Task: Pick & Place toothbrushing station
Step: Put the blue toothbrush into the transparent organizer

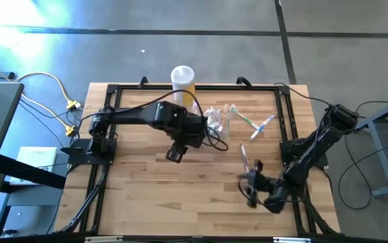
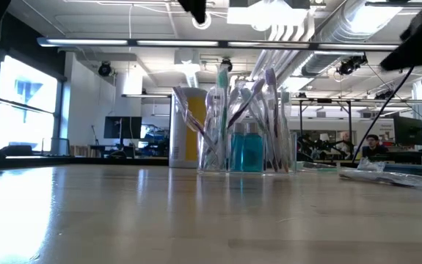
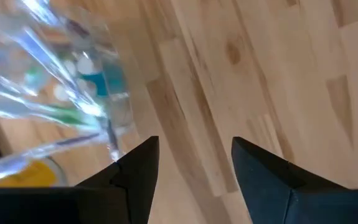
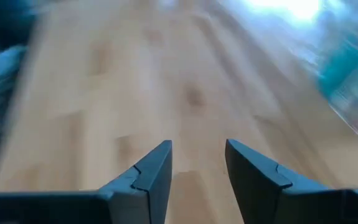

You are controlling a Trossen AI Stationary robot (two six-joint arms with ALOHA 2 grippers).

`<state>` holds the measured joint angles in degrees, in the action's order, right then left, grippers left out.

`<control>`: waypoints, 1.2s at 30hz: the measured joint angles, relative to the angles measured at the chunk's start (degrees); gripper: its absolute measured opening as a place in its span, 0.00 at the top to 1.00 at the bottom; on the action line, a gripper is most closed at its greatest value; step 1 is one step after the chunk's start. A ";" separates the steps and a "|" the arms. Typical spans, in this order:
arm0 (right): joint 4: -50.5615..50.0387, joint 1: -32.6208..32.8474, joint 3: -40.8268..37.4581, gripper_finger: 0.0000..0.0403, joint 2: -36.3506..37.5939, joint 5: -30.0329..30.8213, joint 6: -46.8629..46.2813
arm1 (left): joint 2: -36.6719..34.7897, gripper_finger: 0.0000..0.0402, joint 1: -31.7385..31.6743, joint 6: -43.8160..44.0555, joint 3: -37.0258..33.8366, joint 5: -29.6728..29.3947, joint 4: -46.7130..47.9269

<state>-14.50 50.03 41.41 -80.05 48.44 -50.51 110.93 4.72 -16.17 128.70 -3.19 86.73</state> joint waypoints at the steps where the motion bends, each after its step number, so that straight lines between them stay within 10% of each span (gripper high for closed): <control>1: -3.17 -1.27 0.00 0.65 0.00 -0.18 -5.16 | 0.00 0.52 -0.49 0.21 -0.90 0.60 -0.02; 13: -45.73 -19.62 0.00 0.65 3.18 -23.02 -46.09 | -13.90 0.52 -3.19 5.49 -30.36 1.33 -6.89; 24: -48.67 -47.03 0.00 0.65 15.29 -29.41 -33.43 | -42.70 0.52 -9.45 4.09 -70.17 0.59 -50.13; 36: -38.56 -84.80 0.02 0.65 13.69 -40.82 -19.64 | -44.16 0.52 -13.73 5.95 -86.42 1.14 -73.78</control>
<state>-53.06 -34.77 41.43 -66.36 7.62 -70.15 66.78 -9.02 -10.22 42.29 -2.05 12.94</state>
